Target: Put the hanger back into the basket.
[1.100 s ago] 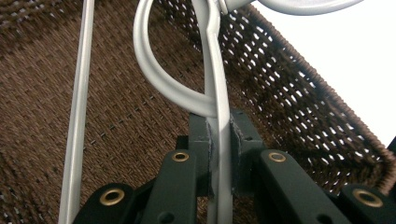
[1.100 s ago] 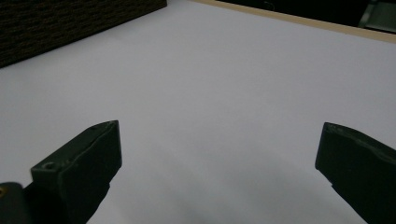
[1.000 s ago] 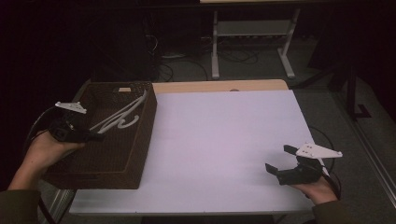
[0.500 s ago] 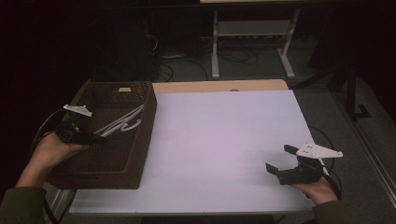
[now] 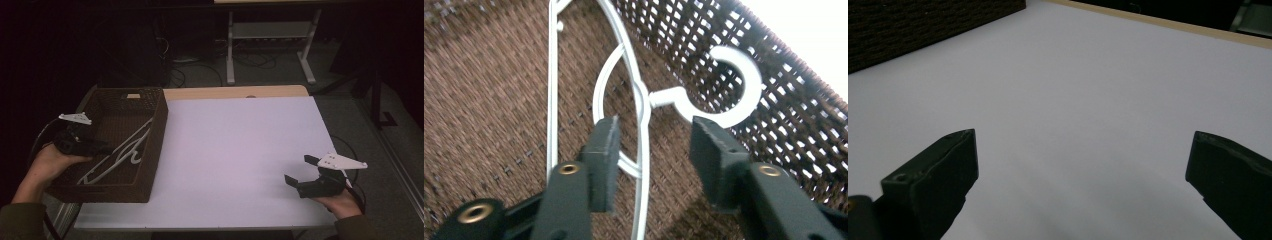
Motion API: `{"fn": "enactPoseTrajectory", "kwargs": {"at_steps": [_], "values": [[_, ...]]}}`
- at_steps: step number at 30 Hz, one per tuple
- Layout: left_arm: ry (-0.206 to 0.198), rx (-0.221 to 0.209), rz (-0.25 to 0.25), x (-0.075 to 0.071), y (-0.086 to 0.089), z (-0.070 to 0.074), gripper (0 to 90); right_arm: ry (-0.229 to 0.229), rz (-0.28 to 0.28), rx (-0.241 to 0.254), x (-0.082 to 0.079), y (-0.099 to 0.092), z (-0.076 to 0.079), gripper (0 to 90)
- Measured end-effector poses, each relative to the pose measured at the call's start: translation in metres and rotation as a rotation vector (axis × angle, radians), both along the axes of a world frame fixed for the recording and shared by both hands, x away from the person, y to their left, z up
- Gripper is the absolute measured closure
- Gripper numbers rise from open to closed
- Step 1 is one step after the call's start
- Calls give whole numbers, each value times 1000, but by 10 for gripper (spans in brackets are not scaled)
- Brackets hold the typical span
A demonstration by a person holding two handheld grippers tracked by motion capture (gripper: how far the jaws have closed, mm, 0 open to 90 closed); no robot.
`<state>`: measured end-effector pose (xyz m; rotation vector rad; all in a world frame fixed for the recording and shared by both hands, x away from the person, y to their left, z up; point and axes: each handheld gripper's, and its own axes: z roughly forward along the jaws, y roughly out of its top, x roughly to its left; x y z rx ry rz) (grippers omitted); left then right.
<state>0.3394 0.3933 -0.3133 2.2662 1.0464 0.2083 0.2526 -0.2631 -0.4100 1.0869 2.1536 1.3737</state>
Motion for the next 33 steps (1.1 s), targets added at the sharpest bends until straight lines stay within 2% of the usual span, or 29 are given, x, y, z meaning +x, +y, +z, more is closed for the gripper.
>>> {"fn": "enactPoseTrajectory", "kwargs": {"at_steps": [6,7,9,12,13,14,16,19,22,24,25,30,33], "values": [[-75,-80,22,-4,-4,7,352,-3,0,2,1,0,2,0],[-90,-90,20,-4,-5,8,352,-3,0,2,1,0,2,0],[-112,-140,40,-7,-9,9,306,-8,-3,7,2,0,4,0],[-157,-174,53,-9,-15,13,271,-14,-5,9,3,0,5,0],[-183,-188,67,-11,-19,16,228,-25,-7,16,4,0,8,0],[-183,-188,67,-11,-19,16,197,-25,-7,16,4,0,8,0],[-208,-197,64,-12,-23,20,186,-26,-8,20,5,0,10,0],[-247,-236,64,-16,-33,25,154,-46,-11,33,7,0,16,0],[-277,-265,59,-19,-43,28,79,-69,-9,48,11,3,24,0],[-305,-293,50,-22,-53,29,59,-82,-6,52,13,6,29,0],[-305,-293,50,-22,-53,29,50,-82,-6,52,13,6,29,0],[-361,-369,36,-28,-71,30,18,-115,1,77,15,12,41,0],[-389,-383,24,-32,-82,29,0,-139,4,92,17,15,50,0]]}}
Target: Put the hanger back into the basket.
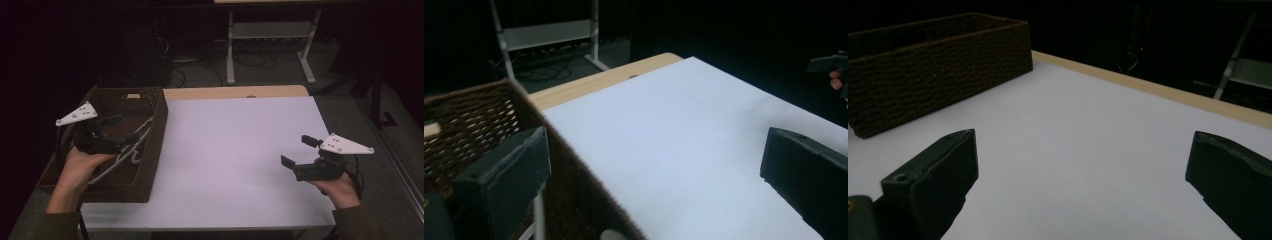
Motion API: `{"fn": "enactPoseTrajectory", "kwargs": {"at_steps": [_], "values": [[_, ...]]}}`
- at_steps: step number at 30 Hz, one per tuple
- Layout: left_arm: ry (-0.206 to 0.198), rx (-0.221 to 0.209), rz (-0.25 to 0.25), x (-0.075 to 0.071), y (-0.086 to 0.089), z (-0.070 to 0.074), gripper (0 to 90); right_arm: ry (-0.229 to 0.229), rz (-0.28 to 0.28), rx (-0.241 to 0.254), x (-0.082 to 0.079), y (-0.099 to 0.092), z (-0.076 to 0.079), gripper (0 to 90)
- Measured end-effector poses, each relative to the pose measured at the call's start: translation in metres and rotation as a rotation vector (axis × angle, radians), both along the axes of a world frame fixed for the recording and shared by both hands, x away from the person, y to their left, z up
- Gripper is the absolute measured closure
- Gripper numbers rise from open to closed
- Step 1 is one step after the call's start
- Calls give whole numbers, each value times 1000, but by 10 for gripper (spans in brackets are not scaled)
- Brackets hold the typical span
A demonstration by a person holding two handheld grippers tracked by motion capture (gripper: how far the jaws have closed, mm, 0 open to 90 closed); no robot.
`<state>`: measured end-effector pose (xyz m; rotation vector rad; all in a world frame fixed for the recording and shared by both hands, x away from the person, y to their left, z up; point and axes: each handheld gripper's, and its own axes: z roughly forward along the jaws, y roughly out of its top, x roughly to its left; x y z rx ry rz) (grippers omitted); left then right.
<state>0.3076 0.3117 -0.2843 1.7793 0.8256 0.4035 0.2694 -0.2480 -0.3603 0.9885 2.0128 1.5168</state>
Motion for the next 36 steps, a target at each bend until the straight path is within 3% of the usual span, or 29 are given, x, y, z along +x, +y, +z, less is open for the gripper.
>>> {"fn": "enactPoseTrajectory", "kwargs": {"at_steps": [6,13,22,36], "values": [[-36,-49,-33,-7,-18,-4,0,-28,12,32,5,8,15,0],[-43,-83,-61,-10,-33,-12,0,-49,22,57,9,14,27,0],[-72,-126,-73,-10,-42,-28,0,-85,31,99,15,20,39,0],[-93,-131,-88,-5,-50,-40,0,-96,32,121,21,22,42,0]]}}
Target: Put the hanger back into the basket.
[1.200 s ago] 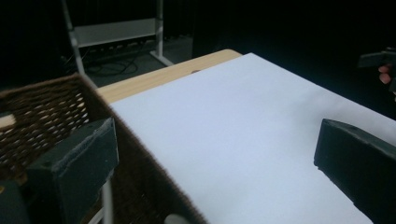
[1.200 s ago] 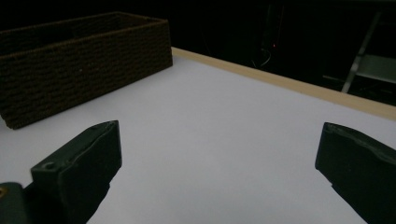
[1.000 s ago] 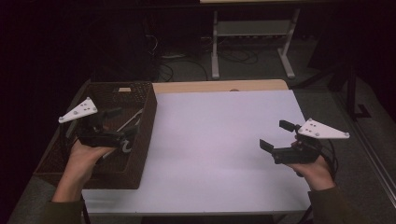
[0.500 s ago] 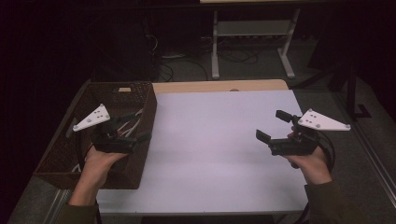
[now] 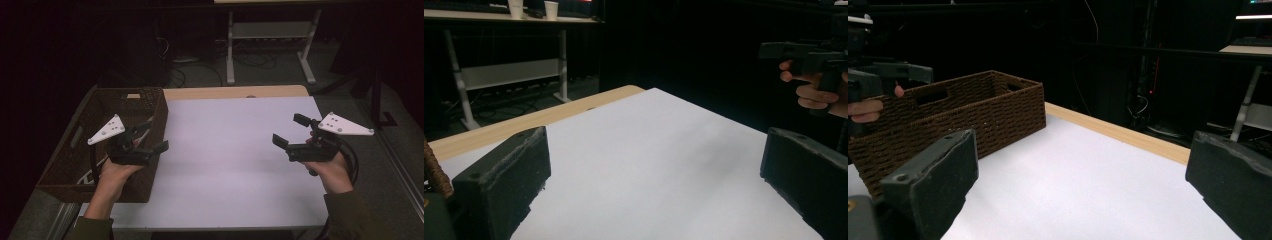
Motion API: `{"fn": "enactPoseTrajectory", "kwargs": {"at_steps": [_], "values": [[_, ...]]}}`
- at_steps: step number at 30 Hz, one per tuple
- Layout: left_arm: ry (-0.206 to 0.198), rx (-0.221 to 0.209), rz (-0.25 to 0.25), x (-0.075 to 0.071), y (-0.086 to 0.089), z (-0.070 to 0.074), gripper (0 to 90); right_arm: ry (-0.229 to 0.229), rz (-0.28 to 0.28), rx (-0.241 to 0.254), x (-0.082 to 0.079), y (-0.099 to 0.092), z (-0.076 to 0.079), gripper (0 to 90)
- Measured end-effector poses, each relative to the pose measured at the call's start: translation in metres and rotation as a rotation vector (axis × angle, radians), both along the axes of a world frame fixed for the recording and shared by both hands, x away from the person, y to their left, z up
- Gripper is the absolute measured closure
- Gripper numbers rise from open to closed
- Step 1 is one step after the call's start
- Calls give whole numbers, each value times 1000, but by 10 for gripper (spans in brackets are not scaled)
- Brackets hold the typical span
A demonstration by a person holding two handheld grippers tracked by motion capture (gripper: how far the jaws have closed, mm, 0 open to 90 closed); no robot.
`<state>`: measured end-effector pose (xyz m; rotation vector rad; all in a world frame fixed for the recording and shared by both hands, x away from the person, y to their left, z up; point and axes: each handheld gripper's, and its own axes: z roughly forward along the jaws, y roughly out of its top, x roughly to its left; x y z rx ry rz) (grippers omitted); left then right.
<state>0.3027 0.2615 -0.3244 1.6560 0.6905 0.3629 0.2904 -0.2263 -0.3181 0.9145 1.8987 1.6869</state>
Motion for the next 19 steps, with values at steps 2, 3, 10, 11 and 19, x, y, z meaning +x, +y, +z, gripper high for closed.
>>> {"fn": "enactPoseTrajectory", "kwargs": {"at_steps": [2,3,10,11,19], "values": [[2,0,1,0,0,-2,0,-1,0,5,0,0,1,0],[5,0,-1,0,0,-2,0,0,0,8,0,1,1,0],[8,-4,0,0,0,-4,0,-5,4,9,1,2,3,0],[7,-3,-1,0,1,-4,0,-3,4,9,1,2,3,0],[11,-9,-4,0,-1,-3,0,-4,7,8,1,2,3,0]]}}
